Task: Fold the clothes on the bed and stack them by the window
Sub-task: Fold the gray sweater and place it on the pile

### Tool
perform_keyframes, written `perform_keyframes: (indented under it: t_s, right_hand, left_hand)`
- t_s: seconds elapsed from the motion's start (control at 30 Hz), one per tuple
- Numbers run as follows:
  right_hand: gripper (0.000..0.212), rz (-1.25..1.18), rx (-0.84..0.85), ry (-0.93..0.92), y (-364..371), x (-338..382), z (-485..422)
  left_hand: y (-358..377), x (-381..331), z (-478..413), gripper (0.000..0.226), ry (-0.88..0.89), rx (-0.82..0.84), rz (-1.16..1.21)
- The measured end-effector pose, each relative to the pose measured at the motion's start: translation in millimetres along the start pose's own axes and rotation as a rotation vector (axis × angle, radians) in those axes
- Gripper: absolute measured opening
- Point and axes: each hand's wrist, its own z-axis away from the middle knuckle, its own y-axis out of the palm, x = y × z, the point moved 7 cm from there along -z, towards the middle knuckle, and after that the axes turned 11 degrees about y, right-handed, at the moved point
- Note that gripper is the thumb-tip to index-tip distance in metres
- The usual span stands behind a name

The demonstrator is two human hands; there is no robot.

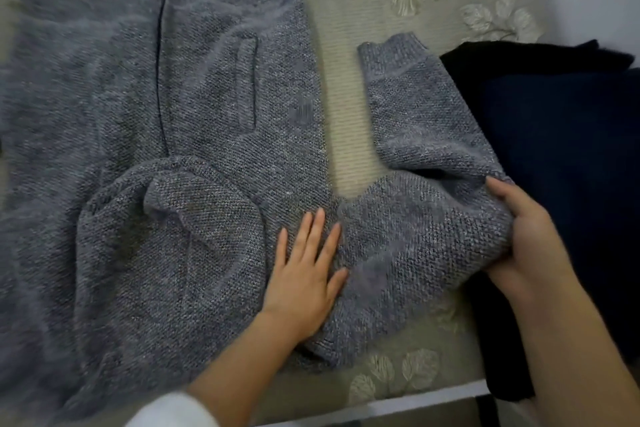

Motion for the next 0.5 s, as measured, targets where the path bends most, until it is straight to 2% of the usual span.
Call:
perform_keyframes:
  t_s: [0.07,0.13,0.2,0.23,0.3,0.33,0.4,0.43,0.5]
  right_hand:
    - [0.028,-0.063,-0.004,-0.02,14,7,2]
    - [0.031,-0.151,-0.01,-0.114,41,15,6]
    - [0.028,-0.154,-0.002,-0.308,87,26,14]
    - [0.026,-0.034,0.0,-0.458,118,31,21]
    - [0.042,0.421,0.074,-0.76,187,23,37]
    - [0.057,0.709,0.151,-0.83,221,4,39]
    - [0.078,1.342,0.24,-0.831,258,-54,25]
    - [0.083,1.608,0.295,-0.8,262,-85,16]
    - [0.087,1.88,0.473,-0.672,252,-136,-1]
  left_hand:
    - [7,1,-6,0.065,-0.024,0.06,0.096]
    - [-8,4,-13,0.061,-0.007,0.066,0.332]
    - [-43,20,-15,0.041,-0.085,-0.064,0.837]
    - [-66,39,-10,0.033,-0.179,-0.18,1.121]
    - [-105,84,5,0.033,-0.346,-0.436,1.537]
    - [-120,113,15,0.036,-0.394,-0.573,1.628]
    - [-137,166,31,0.04,-0.486,-0.745,1.652]
    - [-141,186,34,0.041,-0.54,-0.762,1.615]
    - [-138,213,30,0.04,-0.631,-0.711,1.541]
